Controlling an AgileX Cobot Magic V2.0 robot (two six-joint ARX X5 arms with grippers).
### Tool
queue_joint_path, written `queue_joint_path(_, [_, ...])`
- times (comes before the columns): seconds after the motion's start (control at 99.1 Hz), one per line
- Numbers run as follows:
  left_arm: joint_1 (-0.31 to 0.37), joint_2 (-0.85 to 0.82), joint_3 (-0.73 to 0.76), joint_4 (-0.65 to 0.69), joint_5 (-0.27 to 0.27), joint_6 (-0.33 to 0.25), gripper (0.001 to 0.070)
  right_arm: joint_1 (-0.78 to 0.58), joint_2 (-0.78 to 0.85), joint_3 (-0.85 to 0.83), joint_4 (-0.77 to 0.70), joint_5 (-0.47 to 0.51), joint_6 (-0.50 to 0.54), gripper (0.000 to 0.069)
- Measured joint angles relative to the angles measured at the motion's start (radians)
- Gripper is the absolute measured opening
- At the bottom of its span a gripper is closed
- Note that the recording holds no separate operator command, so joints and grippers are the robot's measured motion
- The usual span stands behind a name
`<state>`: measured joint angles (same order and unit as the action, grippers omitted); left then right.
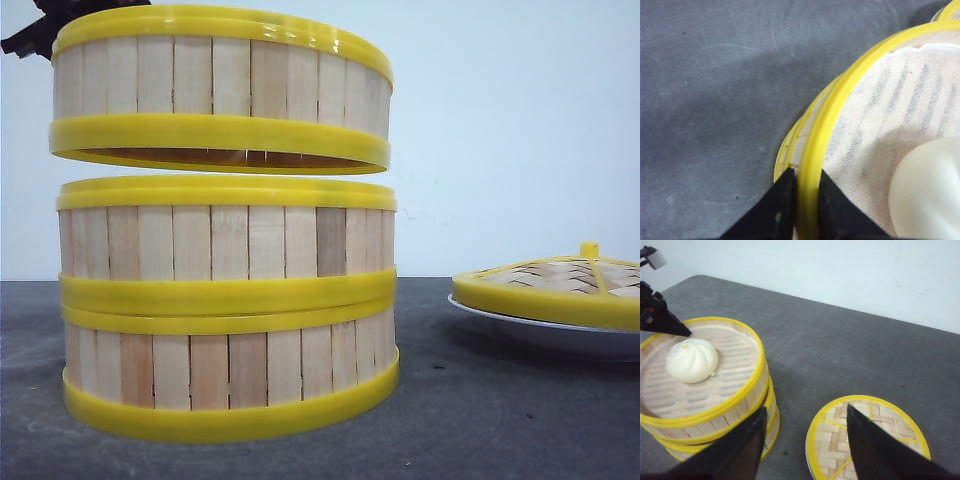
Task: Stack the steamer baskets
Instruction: 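Carry the basket with the left gripper and lower it onto the stack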
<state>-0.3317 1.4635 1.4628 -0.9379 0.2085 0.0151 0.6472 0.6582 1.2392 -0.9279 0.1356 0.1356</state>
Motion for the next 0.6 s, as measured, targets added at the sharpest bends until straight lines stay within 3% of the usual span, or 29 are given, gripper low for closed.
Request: queue_joint_path(0.595, [-0.004, 0.029, -0.014, 0.024, 0.033, 0.0, 0.0029, 0.0, 0.0, 0.0, 0.0, 0.022, 0.0, 0.0305])
